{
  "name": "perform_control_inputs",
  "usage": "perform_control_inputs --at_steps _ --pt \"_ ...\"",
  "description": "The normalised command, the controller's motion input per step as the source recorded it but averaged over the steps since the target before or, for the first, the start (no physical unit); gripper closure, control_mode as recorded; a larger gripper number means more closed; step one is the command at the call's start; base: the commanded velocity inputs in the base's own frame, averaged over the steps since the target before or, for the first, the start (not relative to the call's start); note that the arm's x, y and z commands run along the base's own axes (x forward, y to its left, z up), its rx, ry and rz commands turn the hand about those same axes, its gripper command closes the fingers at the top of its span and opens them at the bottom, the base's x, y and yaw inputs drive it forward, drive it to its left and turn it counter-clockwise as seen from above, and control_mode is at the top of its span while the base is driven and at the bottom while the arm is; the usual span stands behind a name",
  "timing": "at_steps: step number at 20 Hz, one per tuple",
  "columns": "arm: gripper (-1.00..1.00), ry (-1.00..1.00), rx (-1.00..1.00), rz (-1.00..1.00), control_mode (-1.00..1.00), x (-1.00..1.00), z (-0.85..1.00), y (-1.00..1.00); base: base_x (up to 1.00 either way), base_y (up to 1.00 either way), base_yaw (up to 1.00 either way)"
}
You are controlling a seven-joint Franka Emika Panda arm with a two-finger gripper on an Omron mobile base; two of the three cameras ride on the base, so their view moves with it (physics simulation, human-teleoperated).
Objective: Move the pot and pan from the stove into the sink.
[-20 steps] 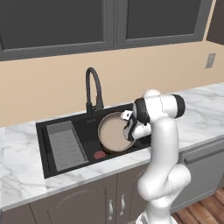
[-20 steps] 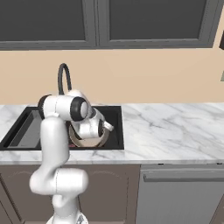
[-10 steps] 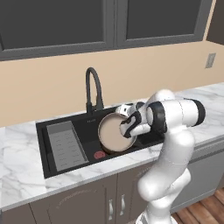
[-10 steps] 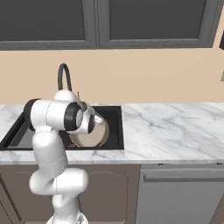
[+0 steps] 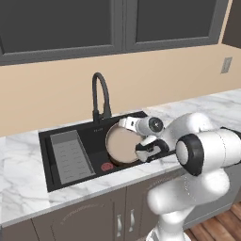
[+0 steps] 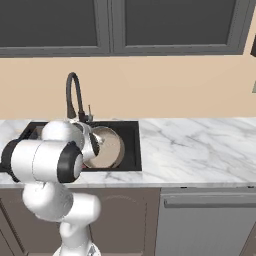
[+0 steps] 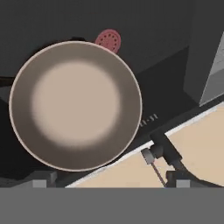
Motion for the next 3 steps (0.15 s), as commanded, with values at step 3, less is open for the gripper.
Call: perform_control_inputs --at_steps 3 --pt "-1.0 -0.16 0.0 0.1 -1.0 -0.71 0.79 0.01 0.0 0.0 0.0"
